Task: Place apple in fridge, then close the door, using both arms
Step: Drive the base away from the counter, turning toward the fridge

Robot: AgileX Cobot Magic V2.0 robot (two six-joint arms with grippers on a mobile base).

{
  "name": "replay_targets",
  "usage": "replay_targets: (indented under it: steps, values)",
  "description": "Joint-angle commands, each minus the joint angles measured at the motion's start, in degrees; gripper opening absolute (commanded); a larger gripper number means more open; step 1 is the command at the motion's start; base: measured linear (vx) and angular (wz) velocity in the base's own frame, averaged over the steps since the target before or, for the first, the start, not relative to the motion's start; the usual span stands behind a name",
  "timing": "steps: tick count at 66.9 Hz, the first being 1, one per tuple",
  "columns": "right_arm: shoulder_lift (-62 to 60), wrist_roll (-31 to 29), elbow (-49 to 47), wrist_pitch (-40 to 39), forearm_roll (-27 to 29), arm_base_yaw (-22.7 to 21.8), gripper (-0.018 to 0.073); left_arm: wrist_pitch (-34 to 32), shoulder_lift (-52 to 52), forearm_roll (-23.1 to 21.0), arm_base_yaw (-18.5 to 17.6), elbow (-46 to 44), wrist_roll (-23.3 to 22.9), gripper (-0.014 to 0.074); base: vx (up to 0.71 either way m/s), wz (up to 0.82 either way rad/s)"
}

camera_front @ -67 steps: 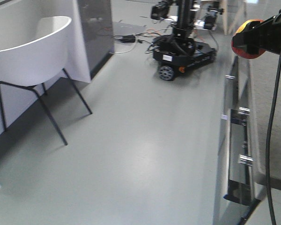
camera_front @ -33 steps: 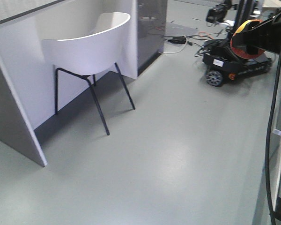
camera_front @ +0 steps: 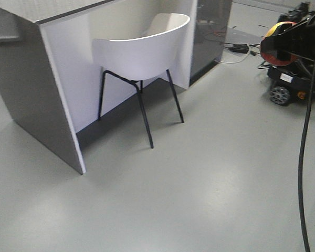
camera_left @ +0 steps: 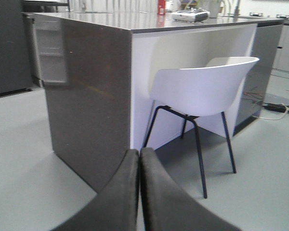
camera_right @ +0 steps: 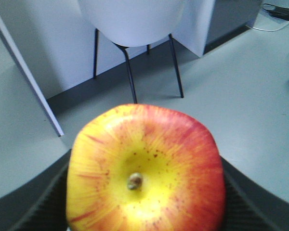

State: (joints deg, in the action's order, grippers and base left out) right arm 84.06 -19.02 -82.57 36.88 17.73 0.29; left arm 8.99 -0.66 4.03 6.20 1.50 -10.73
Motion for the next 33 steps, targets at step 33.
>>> replay_targets:
  steps: [33]
  values:
    - [-2.1,-0.2,-1.9,-4.0,0.8,-0.2,0.0150,-4.2,-0.9,-0.4,-0.3,1.5,0.0,-0.0006,-0.02,0.47]
